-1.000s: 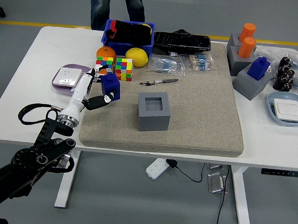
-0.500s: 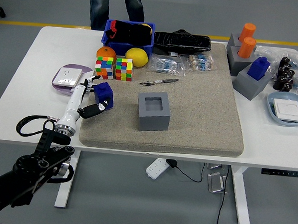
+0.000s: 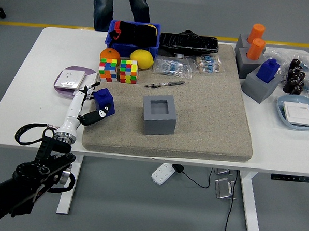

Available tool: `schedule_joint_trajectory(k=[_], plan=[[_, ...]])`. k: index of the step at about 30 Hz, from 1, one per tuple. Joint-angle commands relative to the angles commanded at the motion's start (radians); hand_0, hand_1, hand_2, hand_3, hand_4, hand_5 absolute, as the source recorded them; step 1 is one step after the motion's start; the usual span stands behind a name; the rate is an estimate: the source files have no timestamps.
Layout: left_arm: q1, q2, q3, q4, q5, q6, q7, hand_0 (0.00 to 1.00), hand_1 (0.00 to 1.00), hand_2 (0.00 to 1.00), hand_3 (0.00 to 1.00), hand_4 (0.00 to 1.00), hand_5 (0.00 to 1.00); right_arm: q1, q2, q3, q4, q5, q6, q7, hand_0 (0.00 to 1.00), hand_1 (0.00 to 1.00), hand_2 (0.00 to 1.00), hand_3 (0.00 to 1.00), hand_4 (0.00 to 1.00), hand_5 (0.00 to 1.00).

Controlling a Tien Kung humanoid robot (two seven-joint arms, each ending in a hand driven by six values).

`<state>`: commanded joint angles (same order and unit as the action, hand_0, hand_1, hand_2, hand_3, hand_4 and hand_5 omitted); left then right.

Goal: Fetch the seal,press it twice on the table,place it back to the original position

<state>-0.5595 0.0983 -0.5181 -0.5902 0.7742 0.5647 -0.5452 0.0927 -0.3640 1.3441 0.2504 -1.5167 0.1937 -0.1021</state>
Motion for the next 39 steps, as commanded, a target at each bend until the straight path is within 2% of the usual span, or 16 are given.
schedule_joint_trajectory(k=[5,10,18,21,26,31,39], plan=[[0.002,0.004,-0.021,-0.029,0.012,0.003,-0.004,0.833,0.473,0.388,0.847,0.539,0.002,-0.001,0.0,0.002,-0.001,-0.002,0.0,0.0,0.801,0.711,0.706,0.666,0.769,0.564],[-0.001,0.018,-0.071,-0.11,0.056,-0.002,0.009,0.829,0.474,0.388,0.851,0.536,0.002,-0.001,-0.002,0.002,0.0,-0.002,0.0,0.0,0.801,0.712,0.706,0.666,0.769,0.563],[-0.019,0.044,-0.122,-0.267,0.176,-0.078,0.114,0.828,0.474,0.388,0.852,0.535,0.002,0.001,-0.004,0.006,-0.001,-0.004,0.0,0.0,0.801,0.712,0.705,0.666,0.77,0.565],[-0.037,0.059,-0.115,-0.328,0.203,-0.11,0.153,0.828,0.474,0.388,0.852,0.535,0.002,0.001,-0.004,0.006,-0.001,-0.003,0.001,0.0,0.801,0.712,0.705,0.666,0.77,0.565],[-0.069,0.08,-0.068,-0.423,0.198,-0.145,0.187,0.83,0.471,0.387,0.857,0.536,0.002,0.003,-0.006,0.005,-0.001,-0.002,0.001,0.0,0.801,0.712,0.705,0.666,0.769,0.563],[-0.094,0.08,-0.02,-0.448,0.193,-0.157,0.203,0.832,0.471,0.387,0.855,0.538,0.002,0.003,-0.005,0.003,-0.002,-0.002,0.002,0.0,0.802,0.712,0.705,0.666,0.77,0.564],[-0.119,0.076,0.054,-0.43,0.17,-0.166,0.205,0.832,0.47,0.388,0.855,0.538,0.002,0.005,-0.007,-0.006,-0.003,0.001,0.002,-0.001,0.802,0.711,0.705,0.667,0.77,0.564]])
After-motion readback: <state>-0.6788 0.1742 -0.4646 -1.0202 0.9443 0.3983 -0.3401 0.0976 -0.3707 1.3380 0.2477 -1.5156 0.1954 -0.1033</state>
